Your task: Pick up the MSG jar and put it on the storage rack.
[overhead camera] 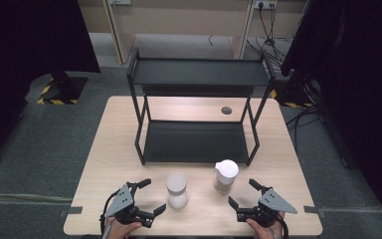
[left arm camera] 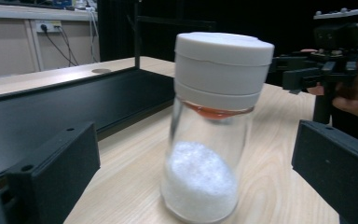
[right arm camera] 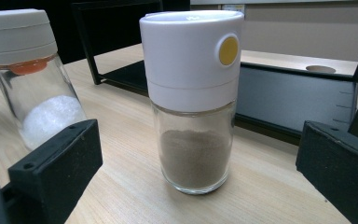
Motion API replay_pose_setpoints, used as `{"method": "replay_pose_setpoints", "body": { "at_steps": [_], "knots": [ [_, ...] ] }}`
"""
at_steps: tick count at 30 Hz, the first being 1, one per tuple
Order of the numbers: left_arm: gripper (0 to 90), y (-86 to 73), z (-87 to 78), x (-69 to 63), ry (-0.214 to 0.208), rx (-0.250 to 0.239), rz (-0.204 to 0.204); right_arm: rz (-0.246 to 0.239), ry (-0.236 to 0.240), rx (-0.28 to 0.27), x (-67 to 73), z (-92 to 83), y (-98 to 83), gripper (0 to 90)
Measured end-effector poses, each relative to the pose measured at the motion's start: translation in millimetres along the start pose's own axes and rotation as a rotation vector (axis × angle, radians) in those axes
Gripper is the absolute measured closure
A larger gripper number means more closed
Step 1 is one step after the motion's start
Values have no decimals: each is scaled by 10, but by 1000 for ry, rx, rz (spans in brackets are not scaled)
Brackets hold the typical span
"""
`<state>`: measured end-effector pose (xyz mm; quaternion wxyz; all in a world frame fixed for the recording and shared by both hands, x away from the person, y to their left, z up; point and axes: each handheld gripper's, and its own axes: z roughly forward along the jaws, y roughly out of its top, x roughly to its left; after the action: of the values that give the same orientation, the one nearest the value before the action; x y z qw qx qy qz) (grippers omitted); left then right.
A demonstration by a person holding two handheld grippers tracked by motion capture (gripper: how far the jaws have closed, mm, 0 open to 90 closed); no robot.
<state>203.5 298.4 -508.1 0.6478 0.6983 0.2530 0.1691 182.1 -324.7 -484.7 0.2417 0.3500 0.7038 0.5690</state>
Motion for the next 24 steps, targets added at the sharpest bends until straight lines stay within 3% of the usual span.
{"method": "replay_pose_setpoints", "body": {
  "at_steps": [10, 17, 24],
  "knots": [
    [2, 40, 107, -19, -24, 18, 8, 7, -4, -3, -8, 4, -10, 6],
    [2, 101, 269, -5, -59, 43, 20, 6, -4, -3, -13, 12, -15, 6],
    [5, 130, 374, 16, -63, 54, 17, 3, -1, -3, -13, 14, -14, 6]
  ]
}}
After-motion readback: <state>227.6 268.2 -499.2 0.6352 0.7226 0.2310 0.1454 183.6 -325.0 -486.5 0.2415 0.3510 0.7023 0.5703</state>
